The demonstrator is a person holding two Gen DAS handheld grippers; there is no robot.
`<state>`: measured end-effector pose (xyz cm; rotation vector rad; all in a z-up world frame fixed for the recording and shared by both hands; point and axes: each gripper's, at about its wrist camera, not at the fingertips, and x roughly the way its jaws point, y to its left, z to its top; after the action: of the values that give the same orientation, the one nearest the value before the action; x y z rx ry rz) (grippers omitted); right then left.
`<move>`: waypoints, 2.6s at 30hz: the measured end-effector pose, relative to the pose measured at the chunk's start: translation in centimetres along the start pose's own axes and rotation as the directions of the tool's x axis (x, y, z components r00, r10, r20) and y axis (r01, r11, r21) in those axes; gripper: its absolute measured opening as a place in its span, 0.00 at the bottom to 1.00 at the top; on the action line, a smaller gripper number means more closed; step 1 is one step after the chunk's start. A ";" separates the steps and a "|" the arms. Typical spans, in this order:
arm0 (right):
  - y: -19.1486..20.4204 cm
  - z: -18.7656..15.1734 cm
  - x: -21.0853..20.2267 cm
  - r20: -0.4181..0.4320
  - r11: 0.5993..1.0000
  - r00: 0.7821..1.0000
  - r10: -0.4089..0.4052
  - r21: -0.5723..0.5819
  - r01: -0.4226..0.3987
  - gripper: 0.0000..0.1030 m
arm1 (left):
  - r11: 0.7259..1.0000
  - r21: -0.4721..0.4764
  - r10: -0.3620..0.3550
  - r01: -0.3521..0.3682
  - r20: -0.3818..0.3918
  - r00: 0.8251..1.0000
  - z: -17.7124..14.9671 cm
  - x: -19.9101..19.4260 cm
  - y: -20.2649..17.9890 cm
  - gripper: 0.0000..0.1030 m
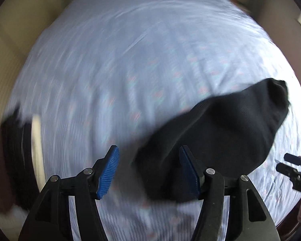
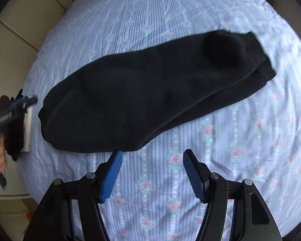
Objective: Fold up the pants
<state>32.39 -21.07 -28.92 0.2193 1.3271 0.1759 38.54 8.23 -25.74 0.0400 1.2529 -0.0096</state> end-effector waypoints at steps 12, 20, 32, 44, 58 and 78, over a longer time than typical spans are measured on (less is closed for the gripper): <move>-0.3 2.0 5.7 -0.084 0.983 0.996 0.033 0.181 -0.017 0.15 | 0.985 -0.170 -0.043 0.028 -0.086 0.995 -3.5 2.2 1.8 0.54; -2.1 0.8 3.7 -0.097 0.948 0.993 0.060 0.316 -0.026 0.24 | 0.994 -0.111 -0.028 0.024 -0.033 0.999 -1.5 -0.1 -0.6 0.55; -14.8 8.7 -4.7 0.188 0.936 0.972 -0.141 0.346 0.069 0.62 | 0.989 0.070 -0.127 0.128 -0.021 0.992 0.9 0.1 -14.7 0.62; -18.7 11.4 2.0 0.094 0.892 0.995 -0.045 0.453 -0.002 0.46 | 0.999 0.038 -0.029 0.032 -0.070 0.997 1.9 3.2 -16.9 0.62; -19.3 11.3 -0.9 0.123 0.908 0.965 -0.232 0.383 0.169 0.07 | 0.999 -0.004 0.034 -0.034 -0.125 0.992 5.2 7.0 -15.5 0.66; -19.6 11.9 4.3 0.073 0.911 0.997 -0.035 0.412 0.002 0.20 | 1.000 -0.011 -0.018 0.017 -0.092 0.996 6.1 5.6 -16.8 0.66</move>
<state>45.00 -39.67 -35.31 0.5658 1.2758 -0.1323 45.56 -8.65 -29.59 0.0211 1.3459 -0.0165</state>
